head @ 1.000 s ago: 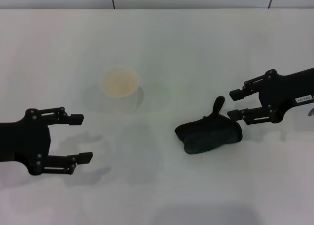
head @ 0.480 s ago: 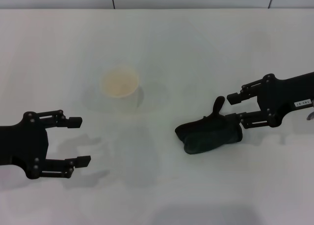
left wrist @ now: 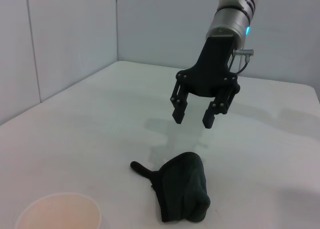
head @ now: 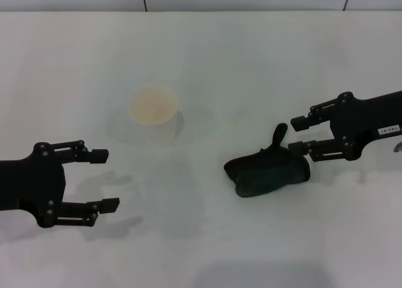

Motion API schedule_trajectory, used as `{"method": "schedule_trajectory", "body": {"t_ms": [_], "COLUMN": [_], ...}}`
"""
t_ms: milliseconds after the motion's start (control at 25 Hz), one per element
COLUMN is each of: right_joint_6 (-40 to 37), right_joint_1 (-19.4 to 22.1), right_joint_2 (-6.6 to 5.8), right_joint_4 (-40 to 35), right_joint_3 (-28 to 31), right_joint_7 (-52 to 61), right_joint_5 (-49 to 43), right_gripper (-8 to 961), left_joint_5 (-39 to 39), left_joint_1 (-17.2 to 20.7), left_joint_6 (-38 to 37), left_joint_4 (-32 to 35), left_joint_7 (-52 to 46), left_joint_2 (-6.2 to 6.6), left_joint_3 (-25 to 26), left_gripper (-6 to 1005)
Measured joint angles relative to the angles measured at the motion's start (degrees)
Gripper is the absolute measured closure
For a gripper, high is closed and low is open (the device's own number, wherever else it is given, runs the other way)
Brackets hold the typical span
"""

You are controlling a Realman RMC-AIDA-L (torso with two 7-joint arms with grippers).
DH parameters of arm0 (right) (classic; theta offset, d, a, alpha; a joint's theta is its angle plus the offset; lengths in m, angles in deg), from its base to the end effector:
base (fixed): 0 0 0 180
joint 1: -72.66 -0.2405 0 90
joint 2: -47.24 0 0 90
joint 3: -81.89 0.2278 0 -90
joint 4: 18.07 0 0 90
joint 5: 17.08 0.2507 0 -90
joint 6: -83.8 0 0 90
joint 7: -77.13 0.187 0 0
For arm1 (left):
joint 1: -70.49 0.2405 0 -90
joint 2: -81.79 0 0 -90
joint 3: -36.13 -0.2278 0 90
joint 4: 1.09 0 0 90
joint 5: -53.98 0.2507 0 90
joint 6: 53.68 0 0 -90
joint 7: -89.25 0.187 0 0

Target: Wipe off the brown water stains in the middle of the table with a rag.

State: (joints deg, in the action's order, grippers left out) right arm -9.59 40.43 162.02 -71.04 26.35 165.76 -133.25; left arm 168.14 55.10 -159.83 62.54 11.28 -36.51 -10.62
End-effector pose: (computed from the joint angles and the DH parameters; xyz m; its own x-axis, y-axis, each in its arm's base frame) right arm 0.2029 0.3781 0.0044 0.9475 -0.2052 -0.2453 -0.2368 -0.9657 -0.1068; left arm -0.2573 0.2971 0.0420 0.9238 0.1645 0.3457 0.2277 -0.9620 -0.1507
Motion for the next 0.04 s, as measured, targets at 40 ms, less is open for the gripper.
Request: {"method": "schedule_trajectory", "body": {"t_ms": [40], "right_joint_6": [0.0], "right_joint_1": [0.0], "right_joint_2": [0.00], "right_joint_4": [0.0], "right_joint_3": [0.0], "right_joint_7": [0.0], "right_joint_5": [0.0], "right_gripper": [464], "left_joint_5": [0.0], "left_joint_1": [0.0], "left_joint_6": [0.0], "left_joint_4": [0.0], "left_joint_7": [0.0], "left_joint_2": [0.00], "left_joint_3": [0.0], "left_gripper": [167]}}
